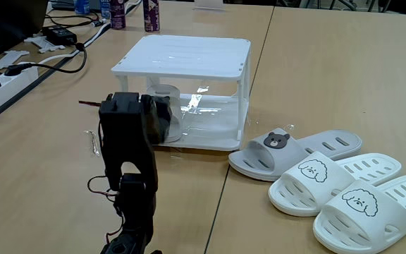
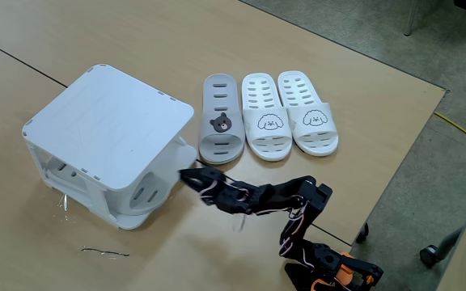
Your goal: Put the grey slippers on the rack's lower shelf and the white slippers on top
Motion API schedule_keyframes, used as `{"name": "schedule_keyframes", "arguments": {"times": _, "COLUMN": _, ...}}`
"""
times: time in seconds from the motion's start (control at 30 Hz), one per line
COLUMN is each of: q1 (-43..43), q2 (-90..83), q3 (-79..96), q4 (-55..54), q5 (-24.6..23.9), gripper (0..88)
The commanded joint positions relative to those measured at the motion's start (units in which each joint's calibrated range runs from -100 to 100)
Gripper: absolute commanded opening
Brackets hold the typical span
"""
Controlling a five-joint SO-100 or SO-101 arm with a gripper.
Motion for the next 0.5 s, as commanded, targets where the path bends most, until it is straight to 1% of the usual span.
{"name": "schedule_keyframes", "arguments": {"times": 0.0, "q1": 6.2, "q2": 0.7, "q3": 8.0, "q4": -16.0, "q5": 0.4, "gripper": 0.6}}
{"name": "schedule_keyframes", "arguments": {"times": 0.07, "q1": 10.9, "q2": 7.1, "q3": 8.3, "q4": -22.6, "q5": 0.4, "gripper": 0.6}}
{"name": "schedule_keyframes", "arguments": {"times": 0.17, "q1": 16.8, "q2": 14.7, "q3": 8.1, "q4": -27.5, "q5": 0.4, "gripper": 0.6}}
{"name": "schedule_keyframes", "arguments": {"times": 0.33, "q1": 22.0, "q2": 24.5, "q3": 3.0, "q4": -34.0, "q5": 0.4, "gripper": 0.8}}
{"name": "schedule_keyframes", "arguments": {"times": 0.37, "q1": 22.4, "q2": 25.5, "q3": 1.4, "q4": -34.0, "q5": 0.4, "gripper": 2.3}}
{"name": "schedule_keyframes", "arguments": {"times": 0.47, "q1": 23.3, "q2": 28.4, "q3": -3.0, "q4": -34.0, "q5": 0.4, "gripper": 12.8}}
